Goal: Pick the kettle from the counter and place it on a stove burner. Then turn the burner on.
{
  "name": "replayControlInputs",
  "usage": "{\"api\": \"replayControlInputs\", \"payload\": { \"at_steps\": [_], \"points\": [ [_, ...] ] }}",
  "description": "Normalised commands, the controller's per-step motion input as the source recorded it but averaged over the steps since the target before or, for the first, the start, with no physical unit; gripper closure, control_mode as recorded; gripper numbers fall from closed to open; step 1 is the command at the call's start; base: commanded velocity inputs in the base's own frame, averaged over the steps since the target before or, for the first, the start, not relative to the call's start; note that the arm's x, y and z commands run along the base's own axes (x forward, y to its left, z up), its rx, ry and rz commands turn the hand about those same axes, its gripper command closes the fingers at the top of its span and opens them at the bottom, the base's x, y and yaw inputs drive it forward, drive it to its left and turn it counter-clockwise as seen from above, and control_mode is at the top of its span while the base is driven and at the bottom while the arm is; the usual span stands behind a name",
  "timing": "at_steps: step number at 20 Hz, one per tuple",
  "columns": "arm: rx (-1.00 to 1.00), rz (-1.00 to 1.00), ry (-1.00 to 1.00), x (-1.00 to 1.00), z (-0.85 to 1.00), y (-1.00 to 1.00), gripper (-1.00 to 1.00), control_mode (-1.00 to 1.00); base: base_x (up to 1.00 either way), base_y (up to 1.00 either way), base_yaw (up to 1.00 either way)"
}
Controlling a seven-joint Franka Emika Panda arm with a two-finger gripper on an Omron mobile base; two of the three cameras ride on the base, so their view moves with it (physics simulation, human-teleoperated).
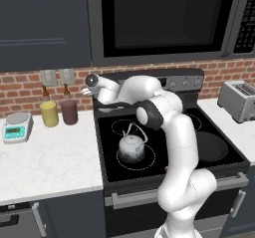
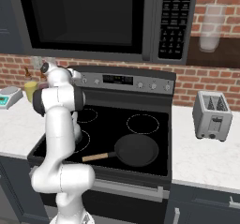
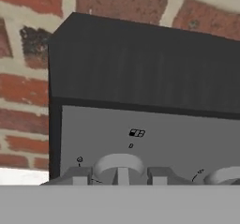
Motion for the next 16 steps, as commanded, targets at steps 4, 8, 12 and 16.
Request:
{"api": "replayControlInputs", "payload": {
  "at_steps": [4,8,12,16],
  "points": [
    [-0.3,0.15,0.0,0.0,0.0,0.07,1.0,-1.0,0.0,0.0,0.0],
    [-0.31,0.14,0.0,0.0,0.0,0.06,1.0,-1.0,0.0,0.0,0.0],
    [-0.28,0.14,0.0,-0.01,0.0,0.0,1.0,-1.0,0.0,0.0,0.0],
    [-0.27,0.16,0.0,-0.05,0.0,0.0,1.0,-1.0,0.0,0.0,0.0]
  ]
}}
